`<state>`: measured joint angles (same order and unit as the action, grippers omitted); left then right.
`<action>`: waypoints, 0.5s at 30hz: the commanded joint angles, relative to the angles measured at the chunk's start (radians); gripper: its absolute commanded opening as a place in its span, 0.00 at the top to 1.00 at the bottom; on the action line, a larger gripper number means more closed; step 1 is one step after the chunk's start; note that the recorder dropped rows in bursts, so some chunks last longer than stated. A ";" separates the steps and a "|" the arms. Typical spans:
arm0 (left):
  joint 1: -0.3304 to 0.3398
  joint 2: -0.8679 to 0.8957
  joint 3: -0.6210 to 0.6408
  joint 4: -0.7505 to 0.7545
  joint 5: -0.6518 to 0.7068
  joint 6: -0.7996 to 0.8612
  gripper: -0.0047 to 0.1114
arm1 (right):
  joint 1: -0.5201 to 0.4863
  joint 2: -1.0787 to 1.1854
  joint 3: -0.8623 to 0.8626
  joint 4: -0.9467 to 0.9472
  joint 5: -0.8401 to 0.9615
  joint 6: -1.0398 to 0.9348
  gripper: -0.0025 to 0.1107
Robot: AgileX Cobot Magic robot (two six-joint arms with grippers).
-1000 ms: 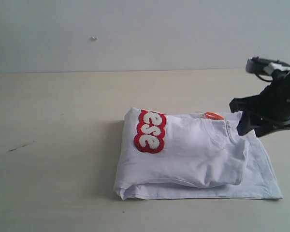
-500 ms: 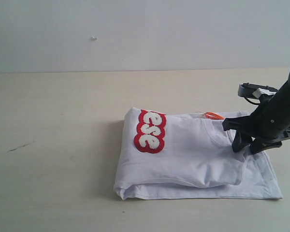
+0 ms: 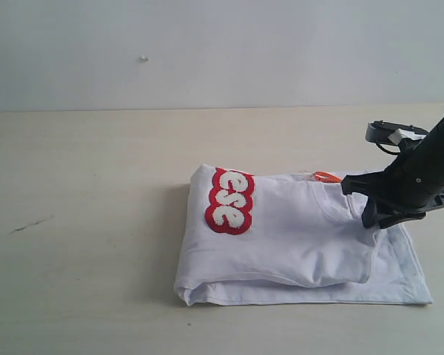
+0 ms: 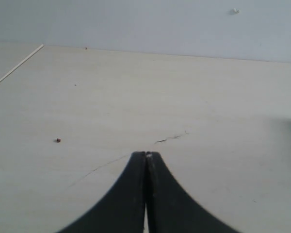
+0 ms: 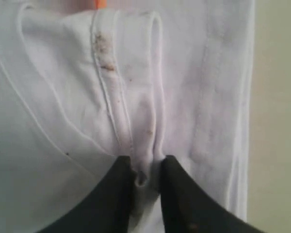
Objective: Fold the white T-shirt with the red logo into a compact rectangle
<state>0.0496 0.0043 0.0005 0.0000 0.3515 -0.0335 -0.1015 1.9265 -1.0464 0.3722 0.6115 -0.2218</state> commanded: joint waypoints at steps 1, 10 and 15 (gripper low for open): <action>-0.001 -0.004 0.000 -0.015 -0.001 0.006 0.96 | -0.003 0.022 0.024 0.006 0.006 -0.024 0.83; -0.001 -0.004 0.000 -0.015 -0.001 0.006 0.96 | -0.003 0.040 0.027 0.004 0.000 -0.028 0.57; -0.001 -0.004 0.000 -0.015 -0.001 0.006 0.96 | -0.003 0.050 0.031 0.093 -0.001 -0.134 0.75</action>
<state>0.0496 0.0043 0.0005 0.0000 0.3515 -0.0335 -0.0997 1.9548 -1.0299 0.4350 0.6114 -0.2908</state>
